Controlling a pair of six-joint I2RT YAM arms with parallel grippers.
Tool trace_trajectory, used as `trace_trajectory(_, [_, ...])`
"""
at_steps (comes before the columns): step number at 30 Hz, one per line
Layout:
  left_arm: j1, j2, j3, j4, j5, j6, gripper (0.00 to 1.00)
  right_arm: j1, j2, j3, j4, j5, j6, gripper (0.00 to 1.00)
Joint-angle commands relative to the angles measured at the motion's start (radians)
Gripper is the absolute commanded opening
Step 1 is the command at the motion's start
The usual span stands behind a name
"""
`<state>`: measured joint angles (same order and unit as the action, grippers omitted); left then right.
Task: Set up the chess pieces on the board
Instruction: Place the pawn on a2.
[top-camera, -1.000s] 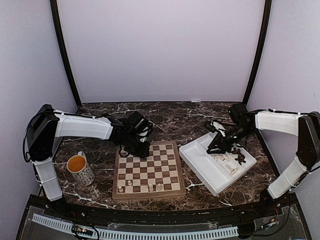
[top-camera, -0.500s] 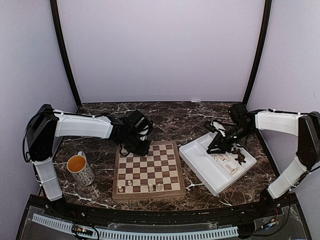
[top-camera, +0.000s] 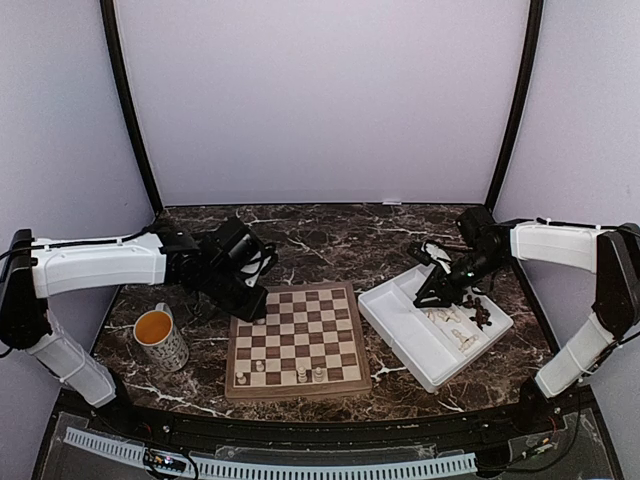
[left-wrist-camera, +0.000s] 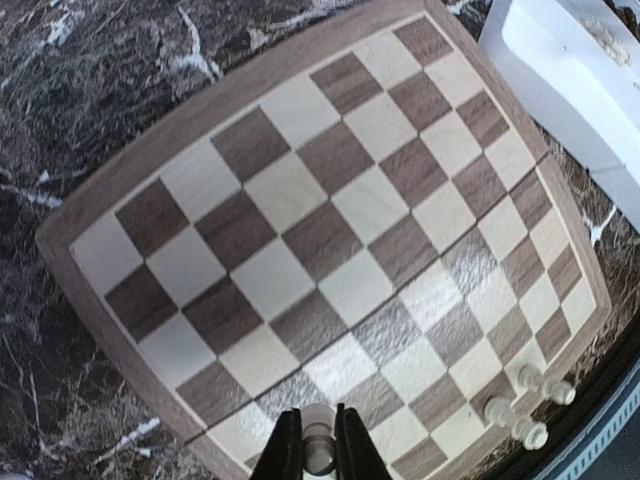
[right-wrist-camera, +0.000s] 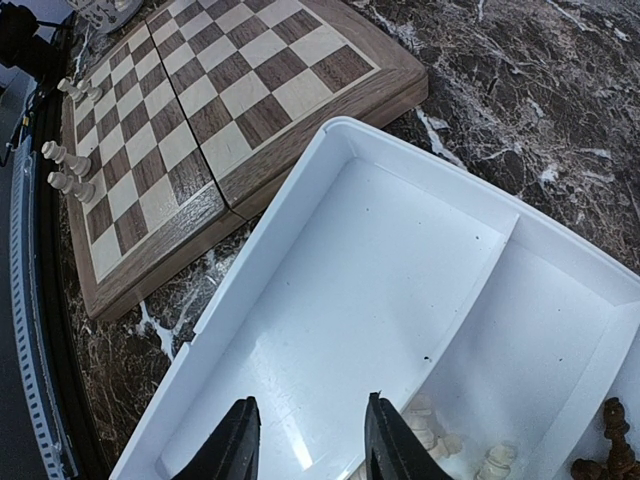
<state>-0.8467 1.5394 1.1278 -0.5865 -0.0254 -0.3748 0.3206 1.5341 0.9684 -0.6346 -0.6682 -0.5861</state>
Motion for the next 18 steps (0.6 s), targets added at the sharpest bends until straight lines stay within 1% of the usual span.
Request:
trace_trajectory(1, [-0.020,-0.108,-0.109,-0.134,0.019,-0.014,0.04,0.005,-0.006,0.020,0.002,-0.001,-0.007,0.38])
trace_trajectory(3, [-0.021,-0.159,-0.149,-0.138,0.053,-0.012,0.04,0.008,-0.004,0.021,0.002,-0.001,-0.005,0.38])
trace_trajectory(7, [-0.023,-0.185,-0.196,-0.142,0.085,-0.022,0.04,0.011,0.001,0.023,0.001,-0.001,-0.002,0.38])
trace_trajectory(18, [-0.038,-0.144,-0.240,-0.120,0.123,-0.019,0.04,0.014,-0.006,0.019,0.005,0.013,0.005,0.38])
